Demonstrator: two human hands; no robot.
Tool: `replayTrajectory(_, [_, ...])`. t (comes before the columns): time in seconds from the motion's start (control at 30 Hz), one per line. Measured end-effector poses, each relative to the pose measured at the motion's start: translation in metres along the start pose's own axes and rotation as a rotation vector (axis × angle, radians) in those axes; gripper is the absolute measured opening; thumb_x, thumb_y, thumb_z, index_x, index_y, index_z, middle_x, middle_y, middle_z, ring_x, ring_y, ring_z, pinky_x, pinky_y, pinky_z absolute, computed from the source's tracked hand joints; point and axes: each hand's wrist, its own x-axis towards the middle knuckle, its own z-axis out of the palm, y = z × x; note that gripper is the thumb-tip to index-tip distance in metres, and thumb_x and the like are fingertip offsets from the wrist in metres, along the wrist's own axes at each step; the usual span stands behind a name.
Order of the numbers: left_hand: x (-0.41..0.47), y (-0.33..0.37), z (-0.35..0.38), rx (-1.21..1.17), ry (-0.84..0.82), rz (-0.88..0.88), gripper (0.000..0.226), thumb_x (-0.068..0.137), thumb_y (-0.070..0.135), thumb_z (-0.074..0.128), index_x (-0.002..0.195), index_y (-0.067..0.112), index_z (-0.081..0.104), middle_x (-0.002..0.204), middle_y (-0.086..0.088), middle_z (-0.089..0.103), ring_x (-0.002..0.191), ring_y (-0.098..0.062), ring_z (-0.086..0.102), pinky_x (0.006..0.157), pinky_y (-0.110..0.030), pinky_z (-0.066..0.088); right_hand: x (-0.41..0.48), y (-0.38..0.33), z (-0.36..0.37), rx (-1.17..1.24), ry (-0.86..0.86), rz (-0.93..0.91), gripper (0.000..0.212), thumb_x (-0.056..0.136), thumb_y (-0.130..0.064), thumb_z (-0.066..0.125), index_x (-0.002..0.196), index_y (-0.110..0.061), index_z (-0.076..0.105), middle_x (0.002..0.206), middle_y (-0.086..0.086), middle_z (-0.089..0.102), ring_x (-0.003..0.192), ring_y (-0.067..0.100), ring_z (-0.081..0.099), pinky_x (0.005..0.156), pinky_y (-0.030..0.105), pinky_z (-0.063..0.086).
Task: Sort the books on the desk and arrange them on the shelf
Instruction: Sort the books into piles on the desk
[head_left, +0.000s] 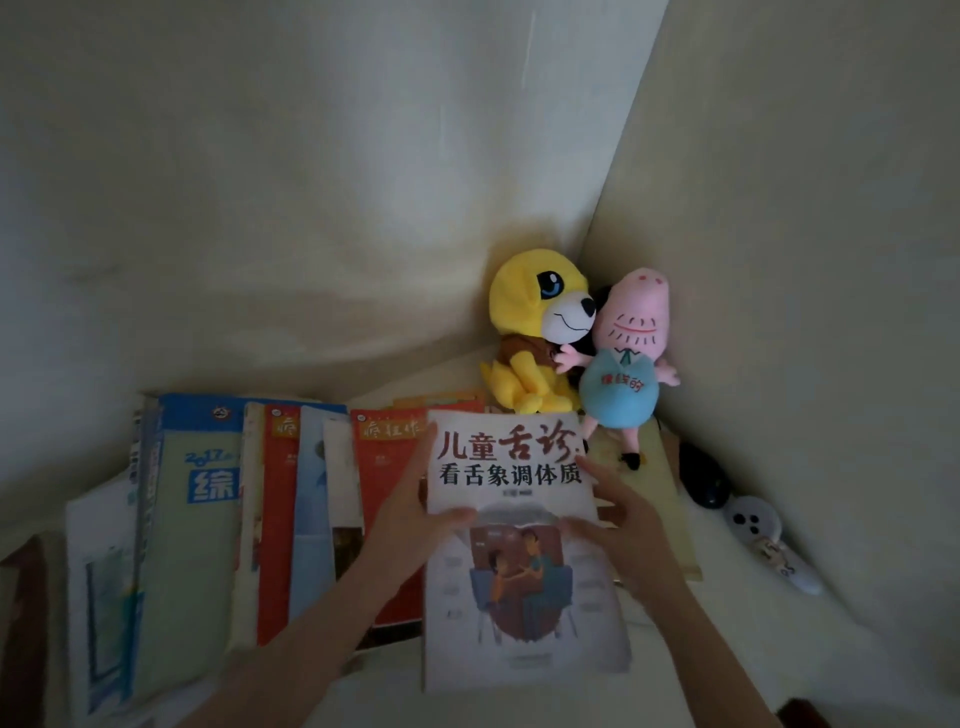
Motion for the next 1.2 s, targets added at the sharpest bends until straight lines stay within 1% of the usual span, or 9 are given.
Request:
replayTrajectory(0.07, [-0.003, -0.009, 0.009, -0.051, 0.005, -0.119, 0.104, 0.077, -0.004, 0.072, 0.150, 0.037, 0.010, 0.144, 0.000, 0.044, 0.119, -0.014, 0.053, 0.091, -0.033, 0.053, -0.001, 0.008, -0.004, 0.034, -0.012, 0.076, 0.063, 0.073, -0.002, 0.080, 0.124, -0.034, 0.058, 0.107, -0.005, 0.071, 0.081, 0.009, 0.071, 0.065, 0.024, 0.057])
replayTrajectory(0.17, [-0.007, -0.016, 0.025, -0.092, -0.030, -0.185, 0.104, 0.079, -0.001, 0.071, 0.150, 0.037, 0.007, 0.143, 0.003, 0.043, 0.111, -0.008, 0.052, 0.086, -0.025, 0.051, 0.000, 0.019, -0.012, 0.039, -0.008, 0.144, 0.063, 0.072, -0.001, 0.081, 0.126, -0.025, 0.060, 0.102, -0.002, 0.073, 0.081, 0.013, 0.072, 0.064, 0.024, 0.058])
replayTrajectory(0.37, [0.004, -0.016, 0.061, -0.050, -0.125, -0.192, 0.103, 0.083, 0.003, 0.069, 0.152, 0.022, -0.006, 0.152, 0.001, 0.033, 0.130, -0.010, 0.040, 0.091, -0.015, 0.044, 0.006, 0.034, -0.038, -0.017, 0.014, 0.190, 0.060, 0.076, -0.003, 0.078, 0.126, -0.029, 0.056, 0.101, -0.004, 0.070, 0.085, 0.011, 0.070, 0.063, 0.017, 0.053])
replayTrajectory(0.47, [0.008, -0.018, 0.073, -0.032, -0.147, -0.188, 0.101, 0.084, -0.001, 0.066, 0.151, 0.018, -0.007, 0.153, -0.001, 0.029, 0.123, -0.002, 0.034, 0.078, 0.000, 0.041, 0.008, 0.046, -0.048, 0.006, 0.029, 0.229, 0.061, 0.074, 0.001, 0.078, 0.123, -0.027, 0.058, 0.100, 0.001, 0.073, 0.080, 0.013, 0.072, 0.061, 0.021, 0.056])
replayTrajectory(0.77, [0.009, -0.032, 0.083, 0.062, -0.183, -0.191, 0.102, 0.084, -0.004, 0.066, 0.151, 0.021, -0.007, 0.153, 0.003, 0.024, 0.121, 0.002, 0.028, 0.077, -0.001, 0.042, 0.003, 0.068, -0.055, 0.062, 0.019, 0.287, 0.063, 0.073, 0.003, 0.078, 0.126, -0.023, 0.058, 0.096, 0.000, 0.074, 0.079, 0.017, 0.073, 0.061, 0.028, 0.058])
replayTrajectory(0.9, [0.010, -0.031, 0.086, 0.057, -0.188, -0.173, 0.102, 0.083, -0.005, 0.066, 0.151, 0.023, -0.005, 0.155, 0.004, 0.019, 0.124, 0.001, 0.026, 0.092, -0.008, 0.041, 0.000, 0.068, -0.056, 0.066, 0.024, 0.274, 0.059, 0.075, 0.002, 0.076, 0.122, -0.029, 0.058, 0.097, -0.004, 0.071, 0.080, 0.017, 0.071, 0.057, 0.025, 0.056])
replayTrajectory(1.03, [0.004, -0.026, 0.089, 0.033, -0.215, -0.147, 0.096, 0.085, -0.005, 0.063, 0.151, 0.019, -0.003, 0.140, 0.015, 0.018, 0.123, 0.004, 0.020, 0.082, 0.003, 0.035, -0.005, 0.066, -0.057, 0.046, 0.012, 0.258, 0.058, 0.076, 0.005, 0.074, 0.120, -0.028, 0.057, 0.096, -0.006, 0.068, 0.081, 0.014, 0.069, 0.054, 0.019, 0.054])
replayTrajectory(1.13, [-0.008, -0.034, 0.090, 0.093, -0.224, -0.094, 0.099, 0.086, 0.008, 0.067, 0.151, 0.024, -0.006, 0.150, 0.016, 0.007, 0.135, 0.004, 0.008, 0.109, -0.013, 0.020, -0.022, 0.076, -0.057, 0.027, 0.015, 0.241, 0.060, 0.072, 0.007, 0.076, 0.123, -0.019, 0.058, 0.094, -0.003, 0.069, 0.078, 0.013, 0.069, 0.055, 0.019, 0.054])
replayTrajectory(1.2, [-0.019, -0.042, 0.091, 0.151, -0.249, -0.080, 0.101, 0.086, 0.024, 0.069, 0.151, 0.027, -0.008, 0.155, 0.015, -0.005, 0.142, -0.001, -0.001, 0.117, -0.026, 0.008, -0.038, 0.086, -0.057, 0.010, -0.021, 0.235, 0.070, 0.059, -0.010, 0.088, 0.123, -0.015, 0.059, 0.097, 0.002, 0.070, 0.076, 0.012, 0.070, 0.057, 0.020, 0.055])
